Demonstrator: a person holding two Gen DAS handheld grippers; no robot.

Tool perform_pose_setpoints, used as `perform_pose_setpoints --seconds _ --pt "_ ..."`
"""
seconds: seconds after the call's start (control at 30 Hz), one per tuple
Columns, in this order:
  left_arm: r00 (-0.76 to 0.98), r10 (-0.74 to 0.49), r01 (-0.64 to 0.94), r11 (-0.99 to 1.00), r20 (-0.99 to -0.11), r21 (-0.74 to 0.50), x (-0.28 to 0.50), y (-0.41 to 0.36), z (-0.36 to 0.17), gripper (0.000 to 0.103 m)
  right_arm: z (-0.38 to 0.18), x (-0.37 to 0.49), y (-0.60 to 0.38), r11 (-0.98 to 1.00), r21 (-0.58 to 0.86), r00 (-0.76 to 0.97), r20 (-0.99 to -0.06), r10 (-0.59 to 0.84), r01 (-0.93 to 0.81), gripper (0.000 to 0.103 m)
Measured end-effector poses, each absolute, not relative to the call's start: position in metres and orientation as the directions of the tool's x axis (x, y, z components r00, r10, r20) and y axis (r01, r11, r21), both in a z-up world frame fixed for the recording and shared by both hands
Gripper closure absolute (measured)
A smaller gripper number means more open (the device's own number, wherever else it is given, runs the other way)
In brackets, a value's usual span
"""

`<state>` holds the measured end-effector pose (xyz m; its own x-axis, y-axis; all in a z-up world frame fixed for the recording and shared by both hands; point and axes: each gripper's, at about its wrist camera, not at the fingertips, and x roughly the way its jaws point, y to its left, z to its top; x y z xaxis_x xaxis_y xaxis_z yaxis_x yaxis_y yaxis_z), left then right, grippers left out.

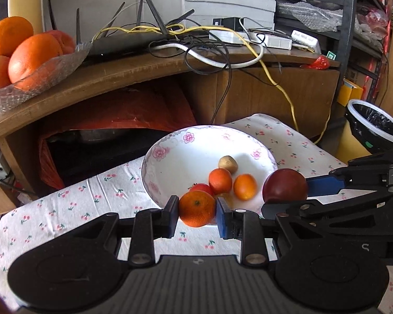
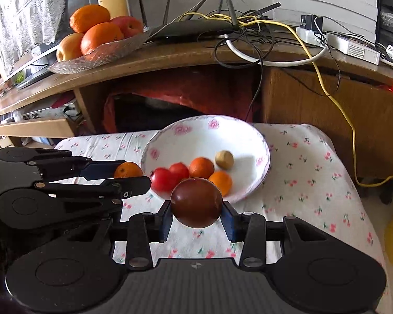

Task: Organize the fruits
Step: 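Lower both held fruits into the white bowl and open both grippers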

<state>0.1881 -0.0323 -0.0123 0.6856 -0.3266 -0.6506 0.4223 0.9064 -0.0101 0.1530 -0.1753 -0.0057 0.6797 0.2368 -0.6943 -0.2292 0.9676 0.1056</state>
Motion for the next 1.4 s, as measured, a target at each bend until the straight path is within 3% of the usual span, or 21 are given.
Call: perform_pose_setpoints --seconds 0.5,1.03,1.4 --pt "0.714 -0.324 0.426 0.904 -0.620 0.019 0.225 -0.047 -0.024 0.067 -0.026 0.194 -0.184 0.971 0.069 0.691 -0.692 0.211 -0.227 0.067" --pt "0.704 -0.334 0.390 0.919 -0.626 -0.052 0.251 -0.041 -0.044 0.066 -0.039 0.220 -0.184 0.966 0.027 0.737 -0.641 0.214 -0.257 0.065" --pt "0.724 -0.319 0.381 0.924 -0.611 -0.030 0.251 -0.042 -0.040 0.058 -0.038 0.221 -0.185 0.965 0.031 0.747 -0.627 0.221 -0.259 0.065"
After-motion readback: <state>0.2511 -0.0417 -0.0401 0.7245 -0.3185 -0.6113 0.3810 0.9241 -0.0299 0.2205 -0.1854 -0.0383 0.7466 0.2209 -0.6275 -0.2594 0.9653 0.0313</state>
